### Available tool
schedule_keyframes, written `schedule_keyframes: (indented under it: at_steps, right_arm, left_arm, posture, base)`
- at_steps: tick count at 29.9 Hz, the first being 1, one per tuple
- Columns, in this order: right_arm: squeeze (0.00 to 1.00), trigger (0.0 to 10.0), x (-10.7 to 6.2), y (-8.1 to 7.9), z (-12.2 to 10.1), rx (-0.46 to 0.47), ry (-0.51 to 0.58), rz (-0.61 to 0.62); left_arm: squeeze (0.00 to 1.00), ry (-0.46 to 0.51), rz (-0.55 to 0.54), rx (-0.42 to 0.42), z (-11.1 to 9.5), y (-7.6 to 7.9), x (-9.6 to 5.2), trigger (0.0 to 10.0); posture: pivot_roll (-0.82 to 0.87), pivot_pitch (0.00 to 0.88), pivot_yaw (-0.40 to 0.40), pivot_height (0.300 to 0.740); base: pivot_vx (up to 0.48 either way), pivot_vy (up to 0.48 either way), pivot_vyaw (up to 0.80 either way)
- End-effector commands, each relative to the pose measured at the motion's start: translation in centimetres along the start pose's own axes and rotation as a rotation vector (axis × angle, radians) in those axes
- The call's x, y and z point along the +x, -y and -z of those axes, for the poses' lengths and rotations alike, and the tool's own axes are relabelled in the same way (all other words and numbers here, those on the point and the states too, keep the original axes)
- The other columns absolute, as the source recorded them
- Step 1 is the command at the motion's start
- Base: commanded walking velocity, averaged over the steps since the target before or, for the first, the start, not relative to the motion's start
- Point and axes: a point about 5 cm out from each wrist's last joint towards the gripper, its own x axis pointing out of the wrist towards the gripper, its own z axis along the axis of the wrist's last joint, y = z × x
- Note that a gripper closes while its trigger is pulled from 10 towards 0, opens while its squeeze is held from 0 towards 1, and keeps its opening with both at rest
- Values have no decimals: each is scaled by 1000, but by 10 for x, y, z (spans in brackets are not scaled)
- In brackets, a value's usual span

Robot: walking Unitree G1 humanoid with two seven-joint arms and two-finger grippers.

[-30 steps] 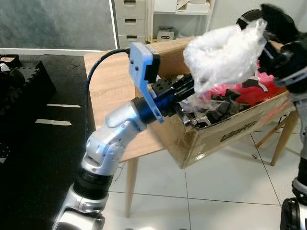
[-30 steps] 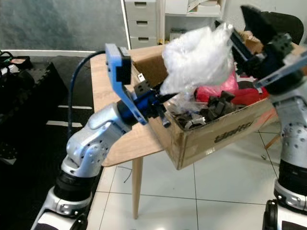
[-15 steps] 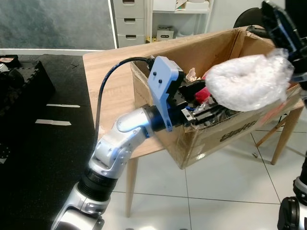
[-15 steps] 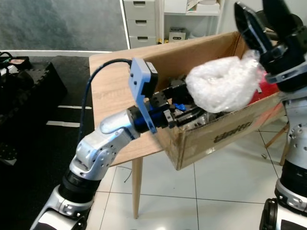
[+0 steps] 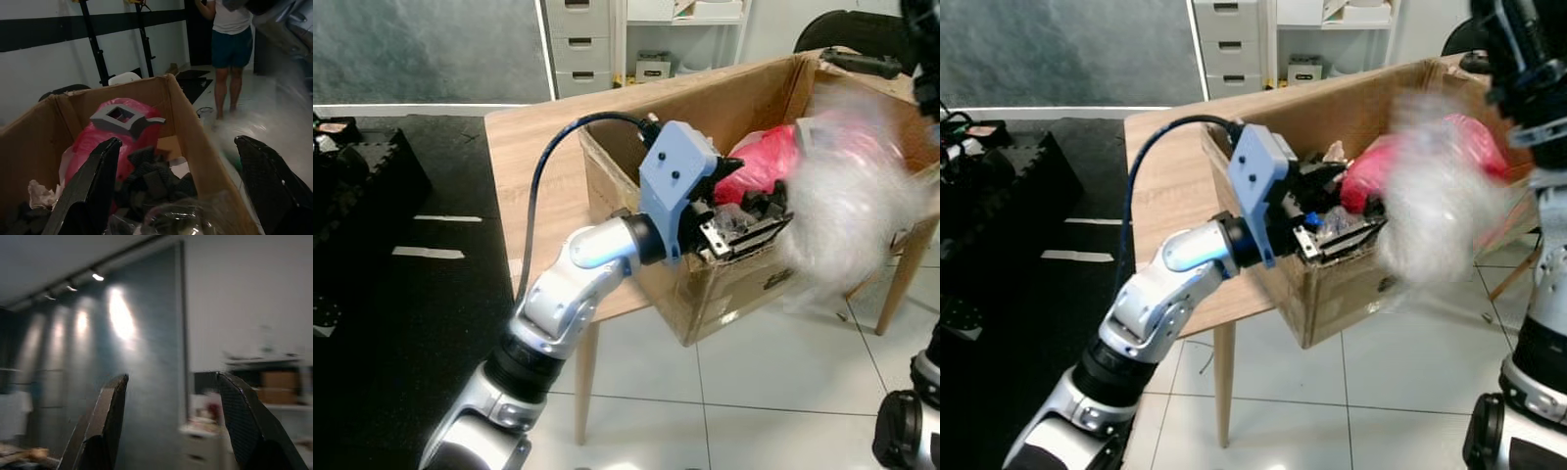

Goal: Picking trash to rubbish bin

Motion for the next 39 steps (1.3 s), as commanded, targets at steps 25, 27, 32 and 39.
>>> schedule_keyframes:
  at_steps: [25, 27, 32, 39]
  right_arm:
    - [0, 10000, 4, -19, -3, 70, 47, -110]
    - [0, 10000, 2, -28, 4, 79, 4, -176]
    - [0, 10000, -7, -55, 16, 126, -72, -371]
    - [0, 10000, -23, -88, 27, 255, -127, -597]
  left_arm:
    - [0, 428, 92, -303, -53, -16, -26, 10000]
    - [0, 465, 96, -319, -57, -21, -36, 10000]
    - [0, 497, 107, -358, -58, -31, -58, 10000]
    - [0, 474, -22, -392, -47, -55, -100, 10000]
  posture:
    - [-102, 87, 78, 740]
    - [-101, 86, 75, 740]
    - [-96, 88, 71, 740]
    - [-79, 91, 65, 740]
  base:
    - [0, 0, 0]
    - [0, 0, 0]
    - [0, 0, 0]
    - [0, 0, 0]
